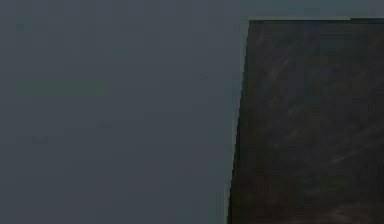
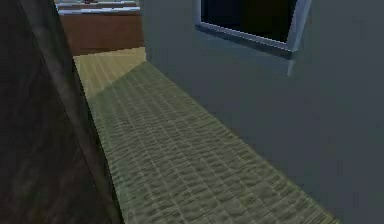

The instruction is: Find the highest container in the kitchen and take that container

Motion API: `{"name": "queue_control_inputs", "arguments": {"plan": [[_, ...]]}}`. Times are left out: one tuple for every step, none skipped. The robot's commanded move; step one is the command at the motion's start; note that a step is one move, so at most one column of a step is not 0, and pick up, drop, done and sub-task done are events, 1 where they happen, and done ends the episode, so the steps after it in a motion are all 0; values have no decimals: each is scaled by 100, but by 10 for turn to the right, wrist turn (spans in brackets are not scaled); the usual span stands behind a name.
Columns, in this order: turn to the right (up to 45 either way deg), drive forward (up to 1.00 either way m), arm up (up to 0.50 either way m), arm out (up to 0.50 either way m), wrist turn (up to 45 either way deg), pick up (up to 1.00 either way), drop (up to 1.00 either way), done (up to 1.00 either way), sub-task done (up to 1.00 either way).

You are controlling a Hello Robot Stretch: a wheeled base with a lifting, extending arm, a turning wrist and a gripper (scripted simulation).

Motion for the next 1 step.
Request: {"name": "queue_control_inputs", "arguments": {"plan": [[450,0,0,0,0,0,0,0,0]]}}
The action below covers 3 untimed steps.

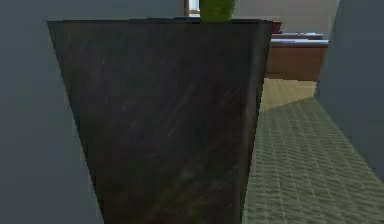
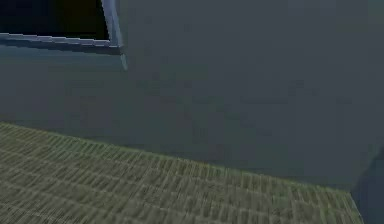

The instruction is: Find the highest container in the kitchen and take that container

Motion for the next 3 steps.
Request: {"name": "queue_control_inputs", "arguments": {"plan": [[450,0,0,0,0,0,0,0,0],[210,0,0,0,0,0,0,0,0],[0,75,0,0,0,0,0,0,0]]}}
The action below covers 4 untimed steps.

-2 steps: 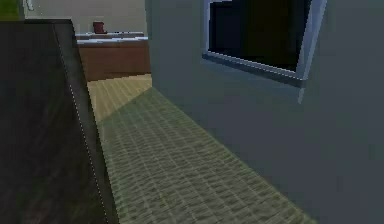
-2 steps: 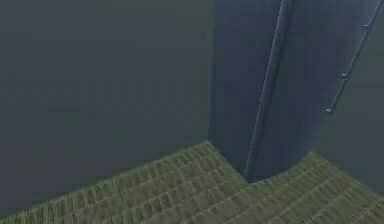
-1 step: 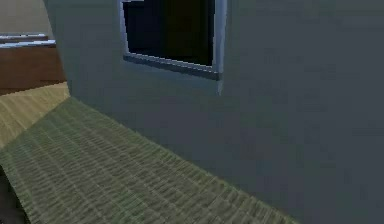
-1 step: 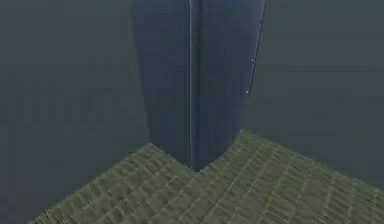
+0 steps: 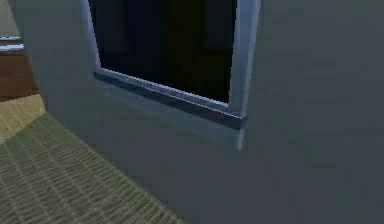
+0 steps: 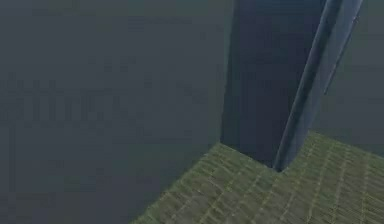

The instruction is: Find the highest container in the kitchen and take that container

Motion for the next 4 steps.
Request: {"name": "queue_control_inputs", "arguments": {"plan": [[-450,0,0,0,0,0,0,0,0],[0,100,0,0,0,0,0,0,0],[0,100,0,0,0,0,0,0,0],[-30,0,0,0,0,0,0,0,0]]}}
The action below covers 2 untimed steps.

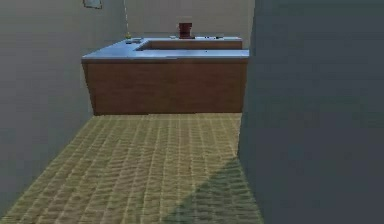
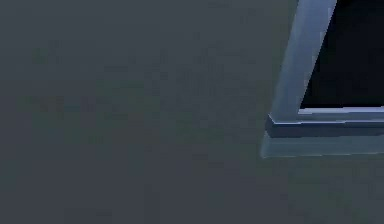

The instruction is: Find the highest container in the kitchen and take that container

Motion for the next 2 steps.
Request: {"name": "queue_control_inputs", "arguments": {"plan": [[0,100,0,0,0,0,0,0,0],[-30,0,0,0,0,0,0,0,0]]}}
